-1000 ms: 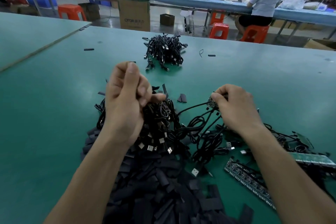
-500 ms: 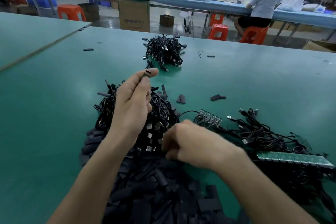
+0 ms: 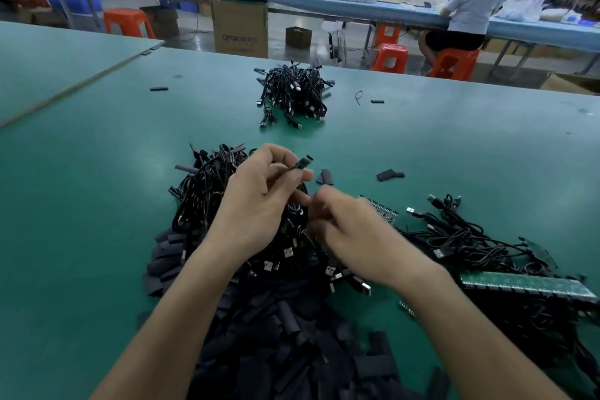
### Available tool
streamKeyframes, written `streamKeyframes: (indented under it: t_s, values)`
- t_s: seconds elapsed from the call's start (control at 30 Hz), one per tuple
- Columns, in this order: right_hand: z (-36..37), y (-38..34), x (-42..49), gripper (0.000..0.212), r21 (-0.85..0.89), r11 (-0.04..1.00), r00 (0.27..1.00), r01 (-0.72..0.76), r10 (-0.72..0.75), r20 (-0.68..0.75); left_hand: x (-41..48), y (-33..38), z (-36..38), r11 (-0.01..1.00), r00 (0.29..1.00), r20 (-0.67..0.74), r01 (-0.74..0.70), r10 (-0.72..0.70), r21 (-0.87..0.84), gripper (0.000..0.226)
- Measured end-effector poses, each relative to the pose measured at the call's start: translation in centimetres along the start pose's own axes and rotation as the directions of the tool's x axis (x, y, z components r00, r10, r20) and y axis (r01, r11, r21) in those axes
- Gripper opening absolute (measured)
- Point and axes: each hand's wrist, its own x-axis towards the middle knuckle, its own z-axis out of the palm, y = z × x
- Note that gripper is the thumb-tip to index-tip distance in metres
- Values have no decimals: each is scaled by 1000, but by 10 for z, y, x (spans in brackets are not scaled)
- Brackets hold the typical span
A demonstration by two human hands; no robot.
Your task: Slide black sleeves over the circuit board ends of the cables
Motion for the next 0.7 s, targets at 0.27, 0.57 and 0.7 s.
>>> streamKeyframes:
  t_s: [0.27, 0.57, 0.7]
  values:
    - [-29, 3, 3, 24, 350, 926, 902, 140, 27, -432, -2, -4, 2, 997, 1000, 16, 0, -1, 80, 21]
    - [-32, 9, -4, 24, 331, 930, 889, 158, 12, -458, -1, -3, 4, 996, 999, 10, -31, 31, 78, 18]
    - [-31, 8, -6, 20, 329, 924, 891, 192, -24, -453, -2, -1, 4, 996, 999, 18, -37, 36, 85, 15]
